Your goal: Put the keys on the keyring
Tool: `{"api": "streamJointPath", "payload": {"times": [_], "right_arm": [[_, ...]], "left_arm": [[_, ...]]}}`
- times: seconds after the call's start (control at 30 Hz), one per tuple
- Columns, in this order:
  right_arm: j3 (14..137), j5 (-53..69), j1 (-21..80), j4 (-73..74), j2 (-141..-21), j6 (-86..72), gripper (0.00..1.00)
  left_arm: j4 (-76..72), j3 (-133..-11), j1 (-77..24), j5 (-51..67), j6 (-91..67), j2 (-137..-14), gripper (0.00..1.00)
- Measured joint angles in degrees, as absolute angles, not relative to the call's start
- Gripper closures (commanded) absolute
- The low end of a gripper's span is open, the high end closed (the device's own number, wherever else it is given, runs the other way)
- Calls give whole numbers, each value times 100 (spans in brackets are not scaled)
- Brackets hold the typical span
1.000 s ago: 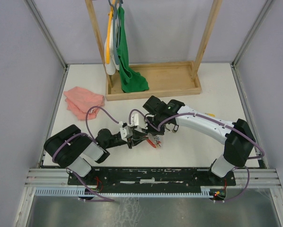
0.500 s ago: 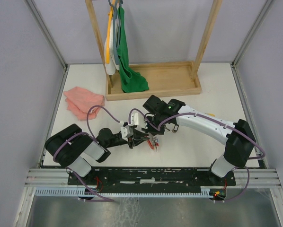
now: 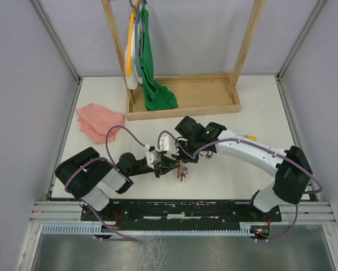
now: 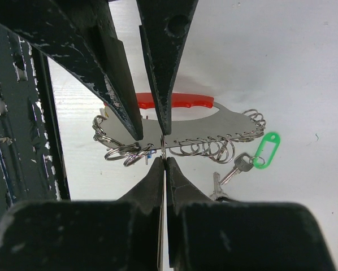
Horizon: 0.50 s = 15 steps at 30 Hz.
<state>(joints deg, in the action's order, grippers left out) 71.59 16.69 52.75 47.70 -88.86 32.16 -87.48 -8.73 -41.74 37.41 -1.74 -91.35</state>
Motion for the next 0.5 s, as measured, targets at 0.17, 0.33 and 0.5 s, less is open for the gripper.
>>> {"api": "streamJointPath", "payload": {"times": [0.17,0.33,0.5], "right_arm": [[6991,1721,5271,4545,-8792,3216,99],[6877,1798,5253,4377,-8746,3218,99],[6814,1848,5253,4311,-8685,3240,99]], "left_arm": [[-8764,-873,-4178,3701,-174,-9135,73],[-8766,-873,-4187,3660,-172,-9135,75],[-8779,-891,-4187,3653,-176,-9135,85]]}}
